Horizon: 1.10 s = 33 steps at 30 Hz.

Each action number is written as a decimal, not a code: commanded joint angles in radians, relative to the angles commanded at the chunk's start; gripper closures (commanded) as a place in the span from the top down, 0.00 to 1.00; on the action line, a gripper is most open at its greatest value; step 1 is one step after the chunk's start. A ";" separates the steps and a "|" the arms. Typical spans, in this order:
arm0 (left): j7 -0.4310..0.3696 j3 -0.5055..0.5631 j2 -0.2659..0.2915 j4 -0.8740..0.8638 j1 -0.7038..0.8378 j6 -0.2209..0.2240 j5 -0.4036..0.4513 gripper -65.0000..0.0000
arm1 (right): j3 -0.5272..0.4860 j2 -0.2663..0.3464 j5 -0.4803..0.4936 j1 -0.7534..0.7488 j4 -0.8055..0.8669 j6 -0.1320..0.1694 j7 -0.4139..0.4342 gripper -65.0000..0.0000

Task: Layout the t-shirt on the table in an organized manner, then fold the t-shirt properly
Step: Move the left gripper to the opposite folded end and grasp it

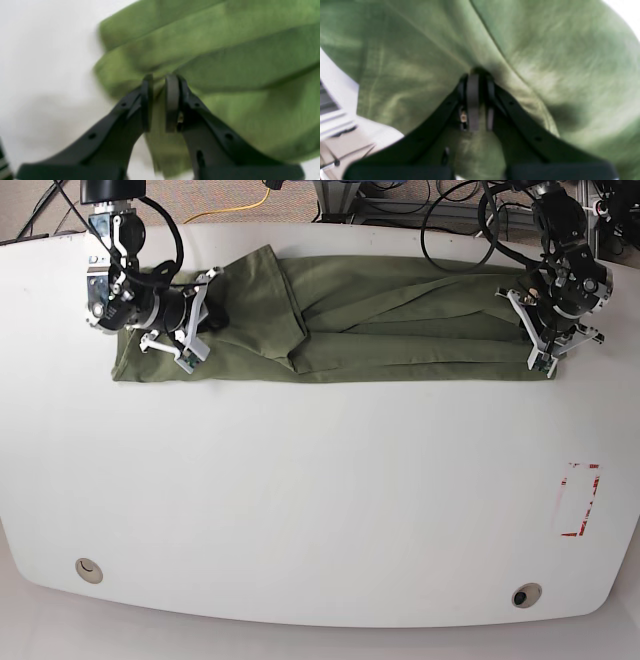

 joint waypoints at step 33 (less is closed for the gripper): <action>0.040 -0.003 -0.026 0.089 -0.161 0.000 0.000 0.22 | -0.005 -0.003 -0.077 0.081 -0.089 0.000 0.061 0.06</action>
